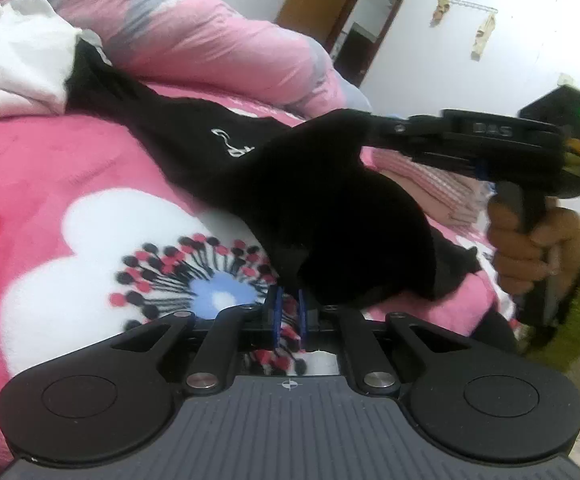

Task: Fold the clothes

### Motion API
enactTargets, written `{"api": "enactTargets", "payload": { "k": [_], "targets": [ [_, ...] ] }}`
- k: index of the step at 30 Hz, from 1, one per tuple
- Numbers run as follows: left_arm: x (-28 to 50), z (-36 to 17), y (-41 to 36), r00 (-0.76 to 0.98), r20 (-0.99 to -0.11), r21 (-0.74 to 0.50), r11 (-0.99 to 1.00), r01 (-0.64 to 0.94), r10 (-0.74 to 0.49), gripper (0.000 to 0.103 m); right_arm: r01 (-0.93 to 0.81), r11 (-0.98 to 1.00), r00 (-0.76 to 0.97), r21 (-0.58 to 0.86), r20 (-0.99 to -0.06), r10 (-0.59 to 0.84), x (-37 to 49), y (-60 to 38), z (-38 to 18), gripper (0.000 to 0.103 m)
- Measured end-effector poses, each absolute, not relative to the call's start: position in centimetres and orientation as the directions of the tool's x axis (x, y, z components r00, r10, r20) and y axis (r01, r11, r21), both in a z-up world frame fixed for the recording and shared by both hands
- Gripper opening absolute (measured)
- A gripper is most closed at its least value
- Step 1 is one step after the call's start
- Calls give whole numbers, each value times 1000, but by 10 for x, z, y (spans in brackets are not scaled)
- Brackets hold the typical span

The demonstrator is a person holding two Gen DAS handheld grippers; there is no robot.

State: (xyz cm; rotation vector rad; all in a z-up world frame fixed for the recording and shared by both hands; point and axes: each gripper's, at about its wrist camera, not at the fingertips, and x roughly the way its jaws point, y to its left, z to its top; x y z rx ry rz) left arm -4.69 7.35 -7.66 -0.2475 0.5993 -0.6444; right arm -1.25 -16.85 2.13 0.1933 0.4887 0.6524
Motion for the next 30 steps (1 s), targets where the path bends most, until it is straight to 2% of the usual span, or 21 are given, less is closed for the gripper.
{"api": "enactTargets", "payload": {
  "k": [2,3,5,6,13,19,24,27,30],
  "targets": [
    [-43,-73,71,650,-437,-391,782,485,-621,34,-538,780,688,320,-368,626,-15,-164,25,2],
    [-41,-71,68,657,-431,-383,785,488,-619,38,-539,779,688,320,-366,626,-15,-162,26,2],
    [-34,-67,58,663,-422,-352,786,508,-618,51,-534,782,691,321,-368,622,-14,-161,28,2],
    [-31,-65,52,669,-414,-330,787,522,-617,53,-531,786,693,317,-372,618,-13,-161,29,2],
    [-13,-58,9,707,-387,-184,801,570,-592,53,-526,800,702,288,-383,600,-18,-157,34,3],
    [-6,-70,-18,740,-427,3,818,575,-519,53,-519,801,718,298,-357,598,-23,-165,40,3],
    [-9,-73,-32,791,-396,185,804,566,-466,53,-489,803,728,341,-347,591,-19,-179,38,2],
    [-15,-67,-29,810,-355,194,811,552,-467,52,-477,804,732,356,-346,587,-18,-185,36,2],
    [-21,-61,-26,804,-330,172,806,566,-494,46,-477,799,732,366,-339,591,-18,-189,34,3]
  ]
}}
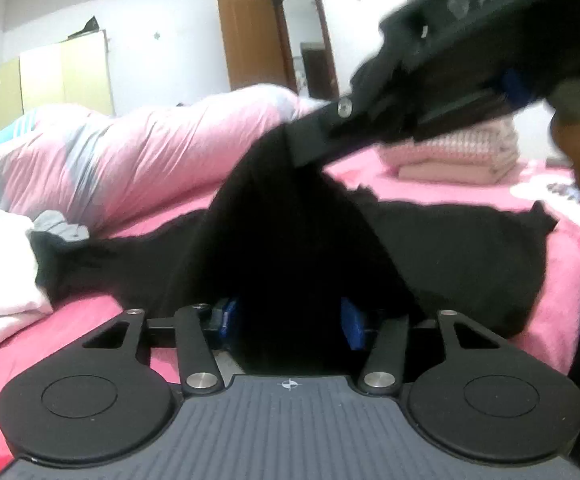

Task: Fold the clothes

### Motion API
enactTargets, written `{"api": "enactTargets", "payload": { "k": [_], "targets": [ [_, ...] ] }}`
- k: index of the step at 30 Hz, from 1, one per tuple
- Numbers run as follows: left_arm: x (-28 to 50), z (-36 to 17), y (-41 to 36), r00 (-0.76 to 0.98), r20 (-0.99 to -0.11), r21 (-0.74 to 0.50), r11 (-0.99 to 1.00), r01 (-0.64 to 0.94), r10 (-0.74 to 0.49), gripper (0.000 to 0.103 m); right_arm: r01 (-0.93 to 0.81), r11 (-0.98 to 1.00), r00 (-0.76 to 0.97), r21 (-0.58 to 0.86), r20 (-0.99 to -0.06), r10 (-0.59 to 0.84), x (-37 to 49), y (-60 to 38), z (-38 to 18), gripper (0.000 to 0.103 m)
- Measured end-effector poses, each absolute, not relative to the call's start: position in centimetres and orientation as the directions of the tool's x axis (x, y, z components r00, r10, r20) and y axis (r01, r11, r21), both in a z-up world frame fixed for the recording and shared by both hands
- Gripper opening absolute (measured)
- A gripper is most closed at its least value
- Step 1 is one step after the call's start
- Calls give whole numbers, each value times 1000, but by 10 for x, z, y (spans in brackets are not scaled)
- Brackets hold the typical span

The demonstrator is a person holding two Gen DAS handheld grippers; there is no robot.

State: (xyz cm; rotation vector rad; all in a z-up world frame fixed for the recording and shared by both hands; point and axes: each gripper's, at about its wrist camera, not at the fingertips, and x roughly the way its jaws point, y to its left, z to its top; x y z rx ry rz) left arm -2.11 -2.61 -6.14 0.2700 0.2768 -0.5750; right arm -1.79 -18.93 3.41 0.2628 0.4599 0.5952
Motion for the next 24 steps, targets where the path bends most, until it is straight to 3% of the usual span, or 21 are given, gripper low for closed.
{"api": "enactTargets", "payload": {
  "k": [17,24],
  "targets": [
    [-18,-73,-34,768,-407,186,779,599,-494,46,-406,778,760,479,-295,579,1,-231,27,2],
    [-8,-75,-36,764,-445,207,777,595,-467,46,-361,803,763,474,-345,547,-7,-235,15,4]
  ]
}}
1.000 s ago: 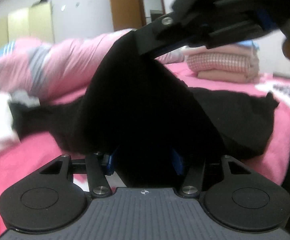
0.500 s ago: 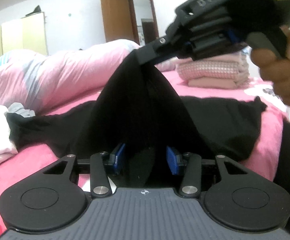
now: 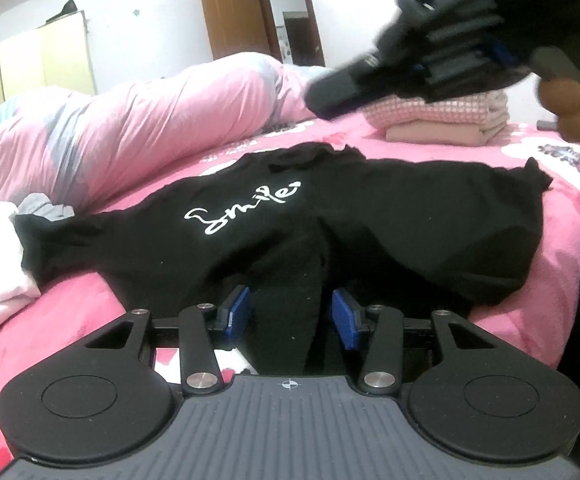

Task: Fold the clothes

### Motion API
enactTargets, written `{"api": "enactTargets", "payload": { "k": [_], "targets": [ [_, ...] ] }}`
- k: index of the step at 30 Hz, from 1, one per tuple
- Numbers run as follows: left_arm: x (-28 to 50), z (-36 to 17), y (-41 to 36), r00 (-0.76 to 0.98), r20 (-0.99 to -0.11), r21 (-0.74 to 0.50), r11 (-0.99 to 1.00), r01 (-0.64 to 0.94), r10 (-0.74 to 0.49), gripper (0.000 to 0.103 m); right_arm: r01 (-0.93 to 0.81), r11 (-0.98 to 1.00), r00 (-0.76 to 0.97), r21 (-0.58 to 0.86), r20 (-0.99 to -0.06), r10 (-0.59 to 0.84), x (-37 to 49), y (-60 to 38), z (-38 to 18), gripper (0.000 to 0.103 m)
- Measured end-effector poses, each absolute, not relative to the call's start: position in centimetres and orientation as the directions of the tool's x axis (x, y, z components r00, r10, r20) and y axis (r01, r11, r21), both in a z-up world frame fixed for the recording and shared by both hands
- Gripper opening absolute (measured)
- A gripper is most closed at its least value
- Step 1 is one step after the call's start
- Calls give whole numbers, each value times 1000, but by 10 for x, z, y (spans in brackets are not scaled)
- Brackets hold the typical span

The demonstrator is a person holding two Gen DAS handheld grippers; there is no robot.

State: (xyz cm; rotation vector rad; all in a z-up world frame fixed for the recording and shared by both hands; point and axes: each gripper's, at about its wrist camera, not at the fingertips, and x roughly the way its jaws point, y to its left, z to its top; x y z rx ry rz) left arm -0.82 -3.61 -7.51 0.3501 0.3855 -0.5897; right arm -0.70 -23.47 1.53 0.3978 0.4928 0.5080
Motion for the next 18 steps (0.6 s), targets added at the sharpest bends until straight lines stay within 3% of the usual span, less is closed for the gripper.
{"api": "enactTargets", "payload": {
  "k": [5,9,12,15,16,17,18],
  "targets": [
    [-2,-72,-43,762,-454,225,768,599,-462,45,-277,840,756,466,-434,490,-14,-236,-7,9],
    [-1,-70,-45,761,-458,219,771,598,-460,20,-211,858,747,468,-489,450,-14,-236,-25,35],
    [-3,-68,-39,772,-453,196,794,575,-447,7,-208,846,732,490,-497,467,-8,-234,-35,36],
    [-6,-64,-29,790,-441,167,826,539,-426,1,-235,840,711,490,-502,492,1,-226,-42,32],
    [-8,-62,-23,796,-435,150,838,524,-420,0,-239,854,712,461,-516,477,3,-221,-44,27],
    [-11,-60,-17,804,-428,134,850,509,-414,0,-238,872,716,427,-530,454,2,-216,-43,12],
    [-14,-57,-10,813,-418,119,863,492,-406,0,-236,889,721,392,-543,431,2,-211,-43,5]
  ]
}}
